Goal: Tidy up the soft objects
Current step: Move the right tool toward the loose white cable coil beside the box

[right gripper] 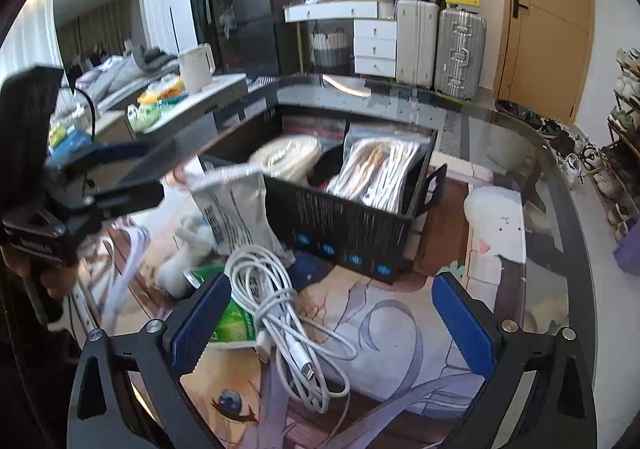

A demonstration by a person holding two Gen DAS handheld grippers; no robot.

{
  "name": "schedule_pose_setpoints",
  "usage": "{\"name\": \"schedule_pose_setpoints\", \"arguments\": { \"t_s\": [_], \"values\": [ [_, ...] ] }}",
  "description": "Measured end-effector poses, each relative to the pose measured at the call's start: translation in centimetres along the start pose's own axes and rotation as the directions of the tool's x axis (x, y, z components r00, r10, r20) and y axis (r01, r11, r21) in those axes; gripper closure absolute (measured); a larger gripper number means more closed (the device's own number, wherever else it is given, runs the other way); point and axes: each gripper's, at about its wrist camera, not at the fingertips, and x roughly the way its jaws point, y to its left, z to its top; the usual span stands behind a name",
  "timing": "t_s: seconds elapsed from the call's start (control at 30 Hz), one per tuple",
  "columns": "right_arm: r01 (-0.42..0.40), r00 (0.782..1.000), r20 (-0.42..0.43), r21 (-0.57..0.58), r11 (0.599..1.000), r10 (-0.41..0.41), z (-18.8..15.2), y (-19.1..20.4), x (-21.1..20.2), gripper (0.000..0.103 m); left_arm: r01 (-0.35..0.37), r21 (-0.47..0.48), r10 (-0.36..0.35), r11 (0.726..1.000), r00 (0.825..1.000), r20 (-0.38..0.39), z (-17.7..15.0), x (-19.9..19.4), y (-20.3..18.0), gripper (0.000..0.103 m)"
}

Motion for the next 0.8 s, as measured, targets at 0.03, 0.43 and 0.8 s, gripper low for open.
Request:
{"name": "schedule_pose_setpoints", "arguments": {
  "t_s": [0.03,0.43,0.8],
  "values": [
    [0.000,1.000,-0.011,-0.011,1.000,-0.001,-0.2,0.1,0.3,0.001,0.000,0.001,0.000,1.000,1.000,-0.005,-0.1,0.1,0.0,0.000],
    [0.019,0.996,-0.088,-0.040,0.999,-0.023,-1.4,0.2,2.7,0.001,0.001,0.022,0.000,1.000,0.998,-0.067,-0.8,1.3,-0.3,0.000],
    [0.016,0.994,-0.105,-0.019,1.000,-0.018,-1.6,-0.1,3.9,0.001,0.014,0.026,-0.011,1.000,0.994,-0.113,-1.4,2.3,-0.4,0.000]
  ]
}}
